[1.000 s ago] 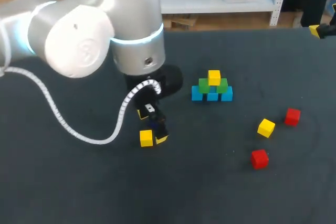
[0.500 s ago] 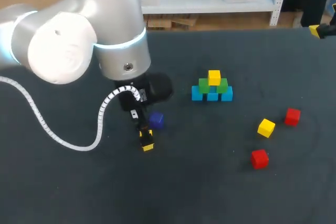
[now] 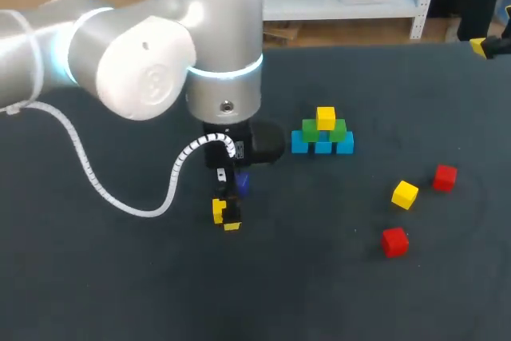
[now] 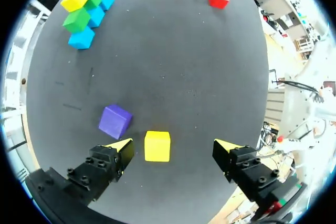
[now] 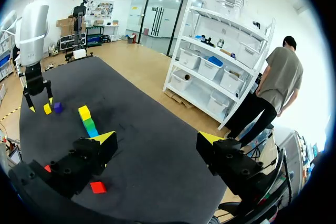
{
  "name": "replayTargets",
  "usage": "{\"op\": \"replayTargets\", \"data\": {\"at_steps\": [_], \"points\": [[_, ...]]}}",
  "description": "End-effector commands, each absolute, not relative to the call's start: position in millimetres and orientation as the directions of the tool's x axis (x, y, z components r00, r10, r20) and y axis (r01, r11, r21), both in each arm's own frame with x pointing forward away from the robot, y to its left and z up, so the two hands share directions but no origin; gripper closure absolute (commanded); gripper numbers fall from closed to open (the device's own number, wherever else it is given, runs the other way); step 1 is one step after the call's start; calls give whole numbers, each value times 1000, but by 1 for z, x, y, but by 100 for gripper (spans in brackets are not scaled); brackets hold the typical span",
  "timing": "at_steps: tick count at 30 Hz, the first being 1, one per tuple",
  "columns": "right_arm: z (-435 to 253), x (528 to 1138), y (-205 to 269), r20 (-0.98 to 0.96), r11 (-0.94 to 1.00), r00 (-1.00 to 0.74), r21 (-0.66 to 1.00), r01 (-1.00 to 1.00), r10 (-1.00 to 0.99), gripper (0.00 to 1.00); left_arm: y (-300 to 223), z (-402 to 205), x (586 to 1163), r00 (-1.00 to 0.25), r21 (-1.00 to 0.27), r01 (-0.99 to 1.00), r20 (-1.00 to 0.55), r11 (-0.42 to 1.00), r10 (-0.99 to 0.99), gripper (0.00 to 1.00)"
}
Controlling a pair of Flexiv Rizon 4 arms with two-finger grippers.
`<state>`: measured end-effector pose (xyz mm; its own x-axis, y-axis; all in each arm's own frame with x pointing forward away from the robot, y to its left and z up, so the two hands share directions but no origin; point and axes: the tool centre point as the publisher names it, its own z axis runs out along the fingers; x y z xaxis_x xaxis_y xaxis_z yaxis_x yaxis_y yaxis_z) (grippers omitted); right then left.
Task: Place the blue cubes, place green cubes on the blue cubes, place the yellow cubes on the green cubes, then place the red cubes on the yellow cubes, and place purple cube on the red cubes.
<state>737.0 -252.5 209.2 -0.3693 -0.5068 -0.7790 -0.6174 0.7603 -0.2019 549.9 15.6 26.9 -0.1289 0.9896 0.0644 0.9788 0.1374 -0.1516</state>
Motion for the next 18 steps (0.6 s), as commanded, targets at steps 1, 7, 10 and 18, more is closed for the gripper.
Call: {"op": "replayTargets", "data": {"at_steps": [1, 7, 10, 18], "points": [[208, 740, -254, -781, 756, -366, -197, -625, -506, 0, 18, 20, 551, -127, -155, 979, 54, 134, 990, 0], [208, 740, -254, -781, 756, -366, -197, -625, -506, 0, 25, 9, 549, -120, -160, 979, 37, 124, 992, 0], [208, 740, -254, -781, 756, -366, -197, -625, -506, 0, 28, 6, 547, -114, -162, 980, 27, 117, 993, 0], [208, 740, -254, -781, 756, -366, -197, -625, -506, 0, 34, 2, 545, -119, -151, 981, 21, 121, 993, 0]]}}
